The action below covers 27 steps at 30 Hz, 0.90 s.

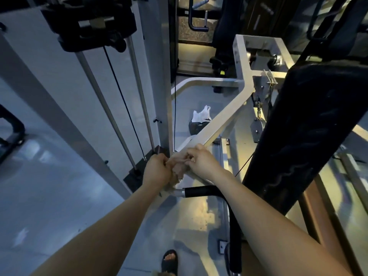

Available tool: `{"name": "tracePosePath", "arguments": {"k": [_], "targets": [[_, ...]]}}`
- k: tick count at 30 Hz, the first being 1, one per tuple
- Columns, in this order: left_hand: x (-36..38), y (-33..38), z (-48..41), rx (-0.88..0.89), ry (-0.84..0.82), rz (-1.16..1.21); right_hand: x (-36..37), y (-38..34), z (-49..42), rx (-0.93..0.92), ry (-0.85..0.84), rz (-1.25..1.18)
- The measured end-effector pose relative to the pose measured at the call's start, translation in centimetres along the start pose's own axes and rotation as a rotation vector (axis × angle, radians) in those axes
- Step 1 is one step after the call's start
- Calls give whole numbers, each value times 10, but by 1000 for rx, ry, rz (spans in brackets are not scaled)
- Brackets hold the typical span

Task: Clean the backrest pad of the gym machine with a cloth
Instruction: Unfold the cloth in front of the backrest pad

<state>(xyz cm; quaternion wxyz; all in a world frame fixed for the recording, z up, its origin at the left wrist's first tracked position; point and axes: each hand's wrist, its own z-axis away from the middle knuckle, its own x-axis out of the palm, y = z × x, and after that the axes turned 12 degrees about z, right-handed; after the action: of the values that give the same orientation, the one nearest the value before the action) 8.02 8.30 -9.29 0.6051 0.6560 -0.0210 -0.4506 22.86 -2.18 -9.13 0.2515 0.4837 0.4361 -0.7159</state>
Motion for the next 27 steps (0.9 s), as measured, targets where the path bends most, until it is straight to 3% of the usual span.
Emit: {"name": "tracePosePath", "arguments": {"k": [4,8,13,17,21,27], "targets": [[-4,17,8,77,23,55,-7,3,7,-44,-9,-55],[2,48,28,119,-15,128,-30,11,33,-70,73,-260],[33,93,75,243,-103,197,-65,45,104,-9,123,-552],[86,133,132,330,-60,244,-84,99,181,-14,193,-669],[159,169,202,194,-71,401,-95,166,267,-5,238,-746],[237,228,284,41,-198,425,-108,249,367,108,299,-650]]}}
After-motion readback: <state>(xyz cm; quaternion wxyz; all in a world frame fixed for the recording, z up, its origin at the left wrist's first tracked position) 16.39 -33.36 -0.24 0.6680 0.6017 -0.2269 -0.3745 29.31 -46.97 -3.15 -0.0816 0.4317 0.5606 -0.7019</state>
